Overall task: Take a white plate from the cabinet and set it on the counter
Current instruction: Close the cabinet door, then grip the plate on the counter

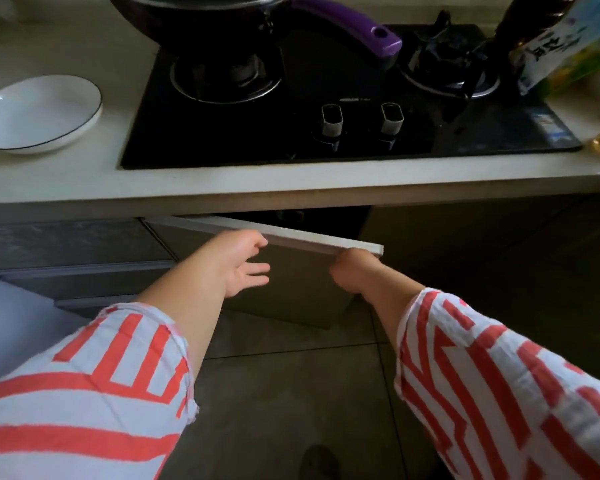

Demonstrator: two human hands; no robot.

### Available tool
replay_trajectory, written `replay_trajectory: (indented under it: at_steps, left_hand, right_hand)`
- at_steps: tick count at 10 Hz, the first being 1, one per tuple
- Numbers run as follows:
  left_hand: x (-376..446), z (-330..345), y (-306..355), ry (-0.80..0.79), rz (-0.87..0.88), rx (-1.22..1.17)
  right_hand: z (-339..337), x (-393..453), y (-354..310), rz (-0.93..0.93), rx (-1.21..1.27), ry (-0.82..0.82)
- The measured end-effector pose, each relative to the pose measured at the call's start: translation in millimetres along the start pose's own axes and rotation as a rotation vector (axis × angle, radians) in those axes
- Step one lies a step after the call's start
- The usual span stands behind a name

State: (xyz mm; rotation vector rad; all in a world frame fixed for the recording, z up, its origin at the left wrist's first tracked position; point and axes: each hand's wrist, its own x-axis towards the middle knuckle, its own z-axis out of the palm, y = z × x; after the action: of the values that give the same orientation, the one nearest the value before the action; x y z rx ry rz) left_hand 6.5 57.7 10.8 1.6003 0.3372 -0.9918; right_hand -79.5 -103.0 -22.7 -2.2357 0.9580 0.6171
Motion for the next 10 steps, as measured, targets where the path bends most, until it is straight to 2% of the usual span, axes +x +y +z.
replay_trajectory:
  at_steps: [2, 3, 5, 6, 7, 8, 9, 10]
  left_hand:
    - [4, -17, 14, 0.047, 0.080, 0.025]
    - [4, -24, 21, 0.060, 0.131, 0.031]
    - [0, -47, 18, 0.093, 0.115, 0.011]
    - [-5, -57, 17, 0.120, 0.117, -0.011]
    - [-13, -63, 21, 0.116, 0.132, -0.033]
    - [-29, -73, 25, 0.106, 0.154, -0.040]
    - [-53, -92, 32, 0.136, 0.170, -0.036]
    - [-81, -120, 43, 0.188, 0.217, -0.068]
  right_hand:
    - [-17, 29, -21, 0.001, 0.043, 0.071]
    - [-22, 39, -27, 0.004, 0.046, 0.057]
    - [-33, 54, -32, -0.016, 0.060, 0.037]
    - [-35, 44, -33, -0.011, 0.021, -0.045]
    - [-35, 32, -31, -0.016, 0.012, -0.057]
    - [-40, 19, -34, -0.067, 0.043, 0.034]
    - [-48, -4, -49, -0.066, 0.025, -0.009]
    - [-58, -27, -82, -0.198, -0.069, 0.005]
